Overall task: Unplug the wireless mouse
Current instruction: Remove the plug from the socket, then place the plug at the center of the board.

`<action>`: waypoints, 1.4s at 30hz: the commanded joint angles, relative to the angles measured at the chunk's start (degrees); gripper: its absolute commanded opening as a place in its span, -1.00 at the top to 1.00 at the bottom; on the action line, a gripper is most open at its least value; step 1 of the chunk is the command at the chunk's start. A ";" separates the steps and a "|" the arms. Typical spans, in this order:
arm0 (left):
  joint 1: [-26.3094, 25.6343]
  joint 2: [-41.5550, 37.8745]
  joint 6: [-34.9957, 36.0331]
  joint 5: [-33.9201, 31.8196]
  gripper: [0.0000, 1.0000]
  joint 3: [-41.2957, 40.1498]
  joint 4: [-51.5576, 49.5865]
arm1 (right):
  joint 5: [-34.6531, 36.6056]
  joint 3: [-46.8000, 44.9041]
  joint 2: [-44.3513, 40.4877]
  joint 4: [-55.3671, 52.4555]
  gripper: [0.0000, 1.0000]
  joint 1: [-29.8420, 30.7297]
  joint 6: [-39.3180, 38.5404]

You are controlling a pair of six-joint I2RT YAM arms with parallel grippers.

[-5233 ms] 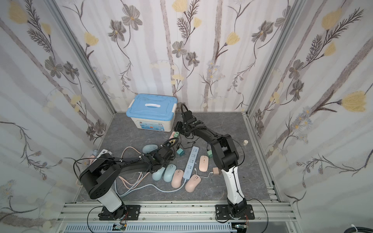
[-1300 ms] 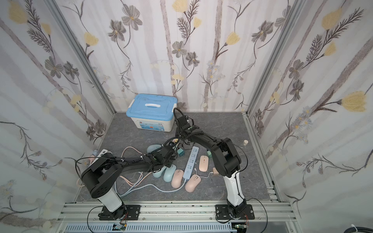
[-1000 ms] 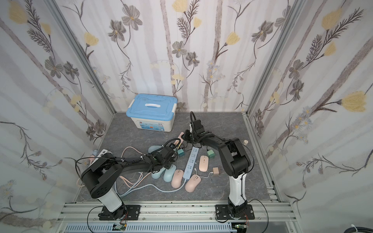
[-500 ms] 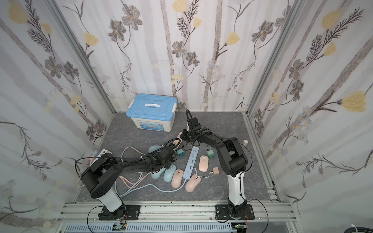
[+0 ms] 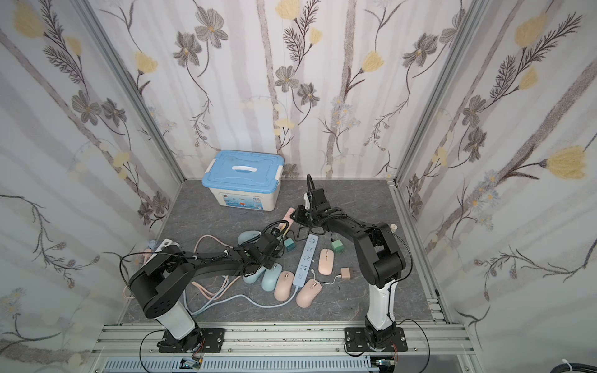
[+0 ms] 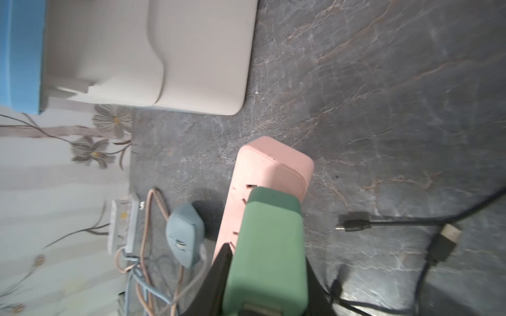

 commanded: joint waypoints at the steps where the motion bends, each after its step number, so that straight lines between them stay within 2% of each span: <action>1: 0.66 -0.34 -4.36 -4.80 1.00 0.05 -0.04 | -9.79 2.10 0.11 -0.98 1.00 0.43 -0.83; 3: 0.67 -0.48 -4.37 -4.89 1.00 -0.06 0.14 | 4.16 8.09 0.13 -13.07 1.00 3.76 -8.61; 5: 0.68 -0.36 -4.43 -4.82 1.00 0.03 0.15 | 16.36 10.98 0.76 -19.37 1.00 6.32 -11.48; 10: 0.69 0.00 -4.45 -4.62 1.00 0.39 0.14 | 32.14 7.51 0.71 -16.55 1.00 10.59 -13.09; 13: 0.60 -0.07 -4.50 -4.62 1.00 0.30 -0.07 | 28.38 9.15 1.73 -18.57 1.00 10.37 -12.78; 18: 0.73 -0.44 -4.70 -3.34 1.00 0.18 -0.28 | 18.98 2.04 -4.80 -11.53 1.00 6.04 -11.11; 22: 0.78 0.46 -5.90 -0.80 1.00 1.83 -2.05 | 11.34 0.20 -4.04 -8.26 1.00 1.53 -10.66; 28: 1.00 2.20 -9.90 1.98 1.00 7.20 -9.17 | 11.11 2.10 -0.39 -8.76 0.98 -1.50 -8.22; 35: 1.59 6.10 -14.60 4.91 1.00 14.11 -18.49 | 12.79 2.29 2.62 -10.14 0.47 -4.58 -4.57; 36: 1.55 6.53 -14.85 5.06 1.00 14.44 -18.97 | 13.19 2.14 2.75 -10.23 0.25 -4.80 -4.50; 37: 1.64 6.77 -15.20 5.09 1.00 14.62 -19.38 | 14.25 2.09 2.59 -10.67 0.12 -4.93 -4.26; 40: 2.18 7.52 -15.85 5.62 0.98 15.48 -20.97 | 16.37 1.28 1.57 -11.56 -0.23 -5.61 -3.36; 41: 2.34 7.68 -16.00 5.85 0.92 15.82 -21.45 | 17.15 0.96 1.11 -11.88 -0.34 -5.88 -3.06; 42: 2.52 7.87 -16.26 5.85 0.84 16.18 -22.06 | 18.28 0.45 0.40 -12.19 -0.79 -6.14 -2.67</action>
